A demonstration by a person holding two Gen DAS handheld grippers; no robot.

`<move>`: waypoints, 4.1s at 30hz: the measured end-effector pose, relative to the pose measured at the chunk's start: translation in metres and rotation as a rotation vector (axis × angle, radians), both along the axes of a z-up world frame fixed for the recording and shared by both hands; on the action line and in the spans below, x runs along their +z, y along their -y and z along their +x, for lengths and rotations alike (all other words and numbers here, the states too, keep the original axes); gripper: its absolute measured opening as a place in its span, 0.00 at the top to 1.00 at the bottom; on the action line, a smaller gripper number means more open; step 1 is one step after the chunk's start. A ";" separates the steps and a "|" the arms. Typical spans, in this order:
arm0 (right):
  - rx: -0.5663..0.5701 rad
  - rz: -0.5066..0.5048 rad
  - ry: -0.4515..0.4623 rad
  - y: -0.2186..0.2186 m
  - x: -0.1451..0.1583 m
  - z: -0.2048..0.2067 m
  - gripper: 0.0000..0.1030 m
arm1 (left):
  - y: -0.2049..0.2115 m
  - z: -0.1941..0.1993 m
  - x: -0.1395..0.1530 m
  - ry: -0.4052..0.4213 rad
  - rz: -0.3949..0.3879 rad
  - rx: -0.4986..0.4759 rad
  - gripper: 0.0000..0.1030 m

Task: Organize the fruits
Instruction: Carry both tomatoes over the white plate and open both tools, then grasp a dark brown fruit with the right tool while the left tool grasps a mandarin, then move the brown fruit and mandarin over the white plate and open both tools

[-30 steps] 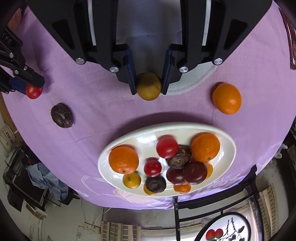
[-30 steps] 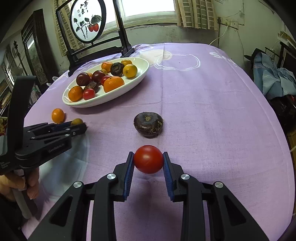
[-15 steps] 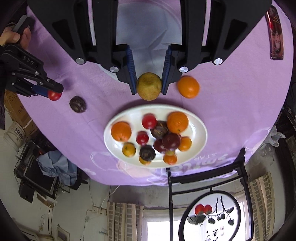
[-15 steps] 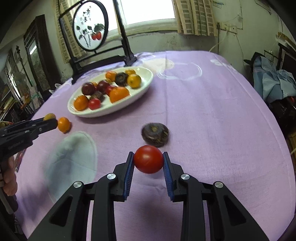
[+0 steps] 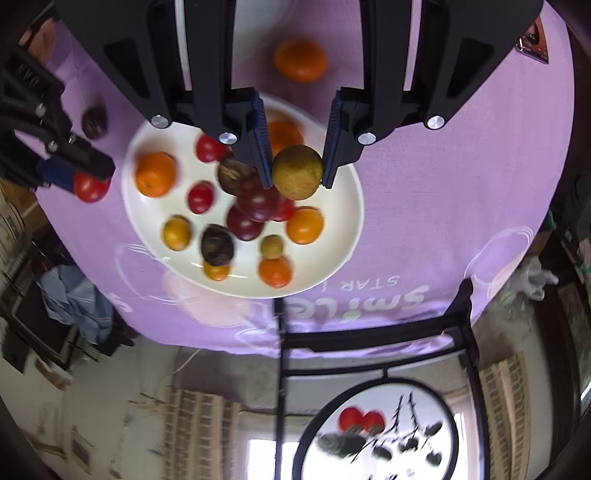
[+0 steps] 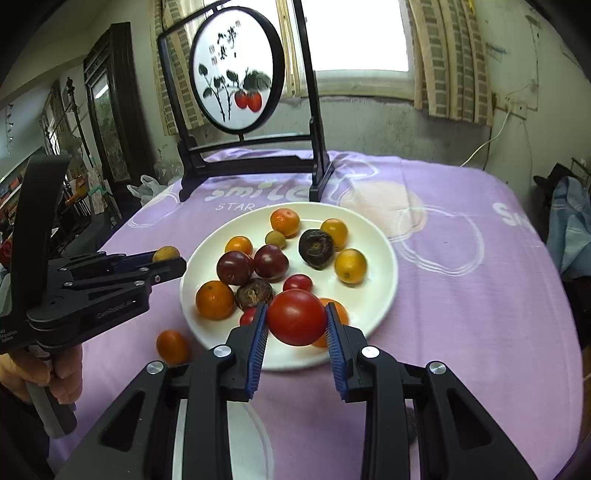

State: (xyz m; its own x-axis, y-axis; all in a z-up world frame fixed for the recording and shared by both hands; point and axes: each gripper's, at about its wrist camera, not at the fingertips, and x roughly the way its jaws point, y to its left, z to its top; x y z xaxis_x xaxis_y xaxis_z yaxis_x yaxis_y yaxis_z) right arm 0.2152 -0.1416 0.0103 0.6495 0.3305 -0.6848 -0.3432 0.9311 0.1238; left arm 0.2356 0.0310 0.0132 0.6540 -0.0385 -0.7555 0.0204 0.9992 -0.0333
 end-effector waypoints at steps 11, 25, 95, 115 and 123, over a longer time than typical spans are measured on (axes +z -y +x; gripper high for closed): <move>-0.026 0.016 -0.053 -0.024 -0.027 0.037 0.52 | -0.009 0.044 -0.033 -0.060 0.002 0.071 0.47; -0.072 0.037 -0.037 0.028 -0.014 -0.020 0.43 | -0.005 -0.037 -0.012 -0.011 -0.038 0.061 0.34; -0.048 0.020 -0.113 0.043 -0.054 -0.083 0.58 | 0.020 -0.059 -0.072 -0.132 0.049 0.011 0.63; -0.037 0.013 0.087 0.013 0.016 -0.027 0.58 | 0.044 -0.030 0.016 0.057 0.014 -0.072 0.63; -0.090 0.022 0.013 0.013 -0.011 0.038 0.58 | 0.049 0.023 -0.011 -0.001 0.008 -0.026 0.63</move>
